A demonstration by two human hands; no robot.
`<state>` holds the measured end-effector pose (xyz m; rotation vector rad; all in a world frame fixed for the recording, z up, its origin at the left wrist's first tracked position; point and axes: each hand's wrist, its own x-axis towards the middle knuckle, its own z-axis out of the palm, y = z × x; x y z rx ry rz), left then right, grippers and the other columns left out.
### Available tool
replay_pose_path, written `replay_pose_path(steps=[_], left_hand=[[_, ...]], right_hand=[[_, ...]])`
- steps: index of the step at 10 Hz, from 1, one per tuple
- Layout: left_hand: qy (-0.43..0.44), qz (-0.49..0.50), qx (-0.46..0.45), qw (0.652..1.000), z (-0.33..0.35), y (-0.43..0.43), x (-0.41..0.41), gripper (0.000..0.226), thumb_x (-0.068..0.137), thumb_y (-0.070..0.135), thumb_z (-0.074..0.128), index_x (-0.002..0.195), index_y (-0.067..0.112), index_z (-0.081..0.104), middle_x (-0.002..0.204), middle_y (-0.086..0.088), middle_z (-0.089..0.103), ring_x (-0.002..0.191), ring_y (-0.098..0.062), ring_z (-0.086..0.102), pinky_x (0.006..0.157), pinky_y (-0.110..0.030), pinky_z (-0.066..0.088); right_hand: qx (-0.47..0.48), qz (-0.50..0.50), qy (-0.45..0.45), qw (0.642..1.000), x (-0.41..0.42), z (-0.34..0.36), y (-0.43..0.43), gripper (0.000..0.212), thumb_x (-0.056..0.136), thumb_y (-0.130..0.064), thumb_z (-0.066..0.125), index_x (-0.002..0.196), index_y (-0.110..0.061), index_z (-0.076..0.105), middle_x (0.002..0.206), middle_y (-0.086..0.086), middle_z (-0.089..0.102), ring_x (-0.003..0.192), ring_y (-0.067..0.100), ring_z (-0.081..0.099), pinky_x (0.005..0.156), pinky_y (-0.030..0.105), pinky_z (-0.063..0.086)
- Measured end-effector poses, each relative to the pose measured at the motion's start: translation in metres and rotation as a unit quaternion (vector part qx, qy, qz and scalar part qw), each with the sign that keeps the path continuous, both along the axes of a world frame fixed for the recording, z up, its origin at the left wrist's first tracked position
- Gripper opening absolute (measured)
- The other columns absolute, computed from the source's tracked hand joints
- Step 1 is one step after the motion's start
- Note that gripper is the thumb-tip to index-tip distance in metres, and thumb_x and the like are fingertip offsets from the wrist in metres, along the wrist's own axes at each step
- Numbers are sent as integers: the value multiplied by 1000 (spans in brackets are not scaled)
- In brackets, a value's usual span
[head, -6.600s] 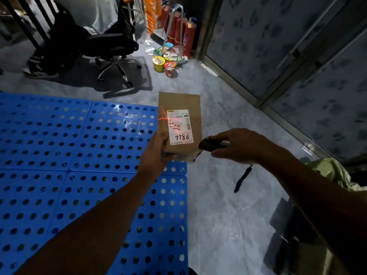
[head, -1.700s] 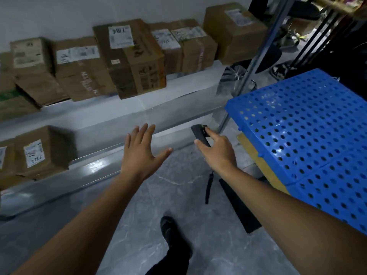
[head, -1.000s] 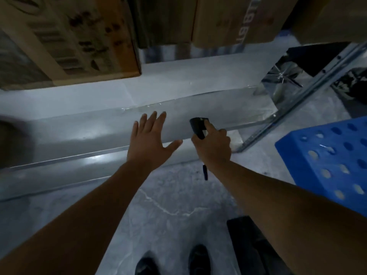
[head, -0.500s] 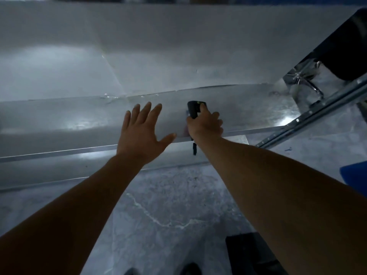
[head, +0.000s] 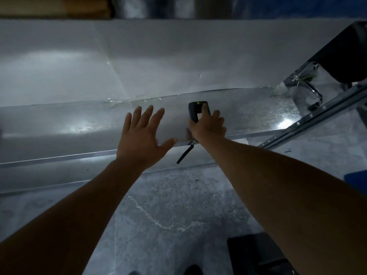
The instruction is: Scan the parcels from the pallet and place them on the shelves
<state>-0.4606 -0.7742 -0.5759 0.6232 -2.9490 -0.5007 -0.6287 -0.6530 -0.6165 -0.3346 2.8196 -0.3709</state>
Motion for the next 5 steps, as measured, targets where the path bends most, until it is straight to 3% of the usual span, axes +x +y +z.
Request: replay_pose_path(steps=[3,4,5], left_hand=[[3,-29,3,1000,80,23,45,92,89,79,43,163,30,17,171,-4,14,158,-28,1,127,-46,-2],[0,-20,-6,1000,131,42,72,95,87,83,36,163,30,16,171,-2,13,158,-27,0,126,-44,-4],[18,-28,-13,999,177,74,108,95,86,87,31,163,33,10,172,1,8,158,-25,-4,122,-40,-12]], right_hand=[[-53,71,34,995,73,104,44,66,97,-56,41,154,-23,33,137,13,47,119,35,49,95,48,47],[-118,64,36,990,109,165,63,60,96,-56,44,145,-23,47,127,12,54,115,34,53,95,47,49],[-181,45,-9,982,145,223,96,62,93,-64,42,144,-29,49,133,7,53,122,29,53,99,41,48]])
